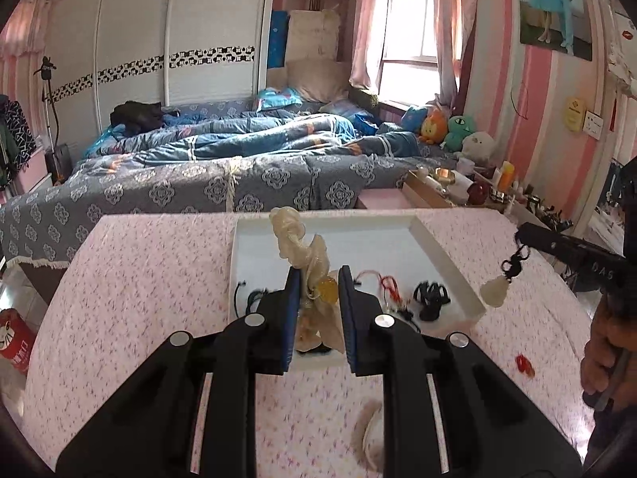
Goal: Organize jewelry
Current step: 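Carry the lace scrunchie and black cord in both grippers over the tray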
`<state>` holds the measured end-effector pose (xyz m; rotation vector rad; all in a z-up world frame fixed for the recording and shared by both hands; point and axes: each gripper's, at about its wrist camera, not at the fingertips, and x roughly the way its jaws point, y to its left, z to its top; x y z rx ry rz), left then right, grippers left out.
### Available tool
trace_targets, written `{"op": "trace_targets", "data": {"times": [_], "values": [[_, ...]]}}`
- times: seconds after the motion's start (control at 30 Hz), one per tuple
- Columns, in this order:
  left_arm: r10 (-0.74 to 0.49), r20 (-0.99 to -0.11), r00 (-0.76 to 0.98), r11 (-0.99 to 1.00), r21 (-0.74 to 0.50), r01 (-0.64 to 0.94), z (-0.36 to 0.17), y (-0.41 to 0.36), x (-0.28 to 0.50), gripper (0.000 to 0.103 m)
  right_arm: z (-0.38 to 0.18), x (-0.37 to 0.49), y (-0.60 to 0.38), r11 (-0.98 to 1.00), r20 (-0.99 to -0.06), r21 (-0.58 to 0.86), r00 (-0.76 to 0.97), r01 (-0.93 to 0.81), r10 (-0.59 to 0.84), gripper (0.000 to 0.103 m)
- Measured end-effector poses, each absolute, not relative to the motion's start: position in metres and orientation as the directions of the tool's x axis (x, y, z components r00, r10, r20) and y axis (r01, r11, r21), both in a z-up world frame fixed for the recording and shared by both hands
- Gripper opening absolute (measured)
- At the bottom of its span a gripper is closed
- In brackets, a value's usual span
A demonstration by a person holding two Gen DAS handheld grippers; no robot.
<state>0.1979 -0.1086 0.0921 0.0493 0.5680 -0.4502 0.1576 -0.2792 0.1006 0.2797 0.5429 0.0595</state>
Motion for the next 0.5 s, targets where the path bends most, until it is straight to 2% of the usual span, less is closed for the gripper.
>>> {"op": "trace_targets", "data": {"times": [0.37,0.5], "values": [[-0.408,-0.518,0.751,0.902,-0.1,0.421,0.093,-0.133,0.238,0.018,0.096,0.209,-0.252,0.96,-0.502,0.28,0.847,-0.034,0.176,0.002],[-0.41,-0.541,0.734,0.902,-0.122,0.414,0.08,-0.134,0.252,0.018,0.088,0.224,-0.241,0.96,-0.516,0.276,0.834,-0.054,0.196,0.002]]}}
